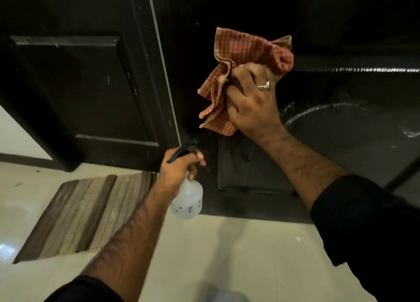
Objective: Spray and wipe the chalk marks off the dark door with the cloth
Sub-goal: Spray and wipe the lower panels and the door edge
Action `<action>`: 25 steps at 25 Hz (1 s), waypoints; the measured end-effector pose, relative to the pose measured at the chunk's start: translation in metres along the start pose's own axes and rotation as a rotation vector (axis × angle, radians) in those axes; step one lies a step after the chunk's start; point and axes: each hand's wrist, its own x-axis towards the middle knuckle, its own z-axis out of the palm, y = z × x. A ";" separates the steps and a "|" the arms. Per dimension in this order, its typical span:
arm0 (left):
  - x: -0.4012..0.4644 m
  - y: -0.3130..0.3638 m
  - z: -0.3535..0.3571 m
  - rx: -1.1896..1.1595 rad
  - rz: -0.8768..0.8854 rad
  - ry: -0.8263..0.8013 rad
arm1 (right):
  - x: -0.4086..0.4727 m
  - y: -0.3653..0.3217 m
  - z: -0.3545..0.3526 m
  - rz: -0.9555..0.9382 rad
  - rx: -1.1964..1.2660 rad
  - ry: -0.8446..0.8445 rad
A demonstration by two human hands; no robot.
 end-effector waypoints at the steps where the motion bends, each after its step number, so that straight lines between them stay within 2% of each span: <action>1: 0.002 -0.006 0.000 0.013 -0.005 0.001 | -0.016 0.000 0.009 -0.065 -0.064 0.025; 2: 0.004 -0.014 0.001 0.028 -0.015 0.006 | -0.042 -0.002 0.023 -0.141 -0.064 -0.033; 4: 0.005 -0.030 0.000 0.064 -0.055 0.027 | -0.107 -0.013 0.042 -0.266 0.018 -0.274; 7: 0.001 -0.045 0.003 0.063 -0.152 0.052 | -0.195 -0.043 0.060 -0.232 0.303 -0.629; 9: -0.002 -0.048 0.004 0.062 -0.150 0.054 | -0.216 -0.062 0.066 -0.458 0.199 -0.743; 10: -0.002 -0.048 0.003 0.059 -0.145 0.058 | -0.210 -0.062 0.064 -0.502 0.149 -0.709; 12: 0.001 -0.049 0.001 0.039 -0.159 0.072 | -0.187 -0.054 0.057 -0.461 0.269 -0.604; 14: 0.008 -0.054 0.003 0.050 -0.135 0.053 | -0.158 -0.040 0.047 -0.242 0.305 -0.367; 16: 0.015 -0.058 0.009 0.091 -0.126 0.050 | -0.140 -0.031 0.050 -0.012 0.213 -0.118; 17: 0.017 -0.060 0.013 0.099 -0.128 0.053 | -0.142 -0.033 0.055 0.008 0.187 -0.097; 19: 0.017 -0.068 0.017 0.081 -0.129 0.043 | -0.195 -0.039 0.079 -0.189 0.163 -0.258; 21: 0.011 -0.079 0.016 0.056 -0.132 0.035 | -0.261 -0.041 0.091 -0.240 0.327 -0.544; 24: 0.006 -0.094 0.014 0.065 -0.142 0.010 | -0.295 -0.062 0.094 0.047 0.512 -0.870; 25: 0.005 -0.102 0.011 0.081 -0.157 0.007 | -0.289 -0.075 0.093 0.033 0.457 -0.853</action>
